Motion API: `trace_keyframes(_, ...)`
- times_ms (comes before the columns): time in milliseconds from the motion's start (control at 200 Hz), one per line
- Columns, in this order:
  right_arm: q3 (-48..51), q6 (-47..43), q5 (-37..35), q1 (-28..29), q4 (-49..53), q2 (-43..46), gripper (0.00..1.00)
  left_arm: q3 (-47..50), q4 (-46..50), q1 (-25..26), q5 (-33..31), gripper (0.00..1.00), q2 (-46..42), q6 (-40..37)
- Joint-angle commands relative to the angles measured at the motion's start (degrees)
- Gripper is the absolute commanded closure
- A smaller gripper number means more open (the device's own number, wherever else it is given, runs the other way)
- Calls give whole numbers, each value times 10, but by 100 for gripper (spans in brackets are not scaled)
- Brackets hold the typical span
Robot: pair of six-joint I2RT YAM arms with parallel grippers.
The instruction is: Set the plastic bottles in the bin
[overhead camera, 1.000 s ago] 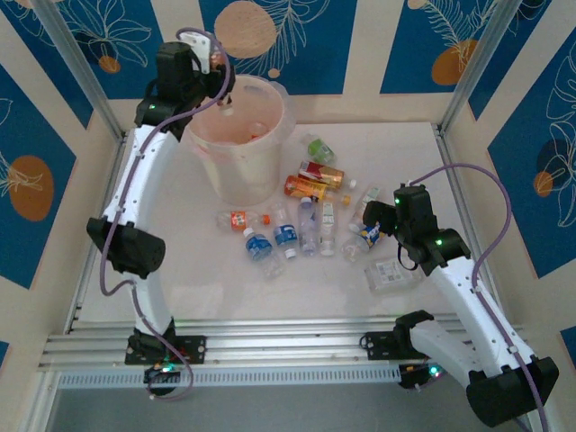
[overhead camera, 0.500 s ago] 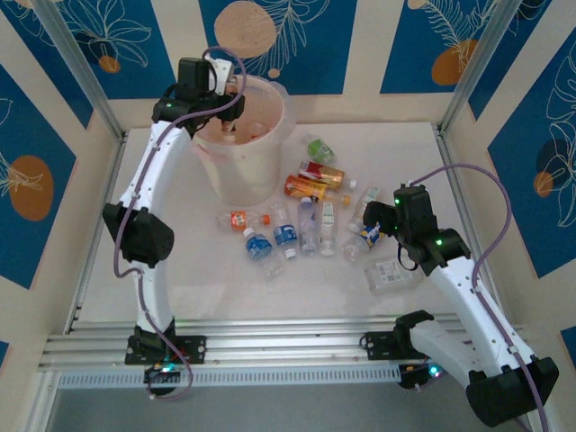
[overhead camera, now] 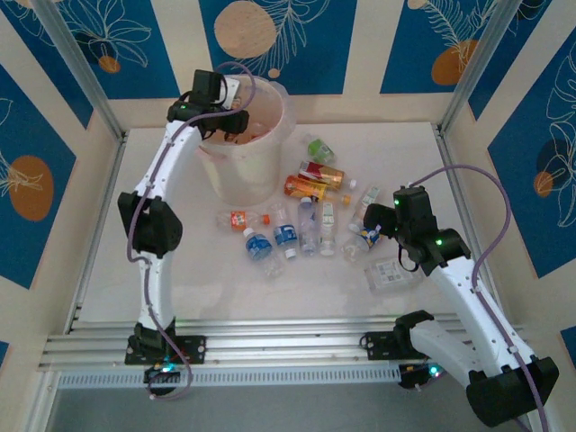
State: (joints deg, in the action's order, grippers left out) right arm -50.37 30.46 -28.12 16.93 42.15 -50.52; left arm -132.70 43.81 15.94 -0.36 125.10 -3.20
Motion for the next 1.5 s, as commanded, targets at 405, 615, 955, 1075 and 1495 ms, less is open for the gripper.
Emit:
trace_keyframes(405,-16,17,-9,5,12,-4,1,-26,33,3,-23,25,51,-10)
trace_keyframes(615,-12,19,-14,5,18,0,1,-31,40,2,-29,22,61,-9)
trace_keyframes(955,-10,21,-11,5,13,-1,1,-92,48,3,-9,6,33,-4)
trace_keyframes(1075,-8,21,-10,5,13,-1,1,-104,36,3,2,0,8,1)
trace_keyframes(1495,-9,21,-6,5,11,-2,1,-133,23,3,18,0,-103,-7)
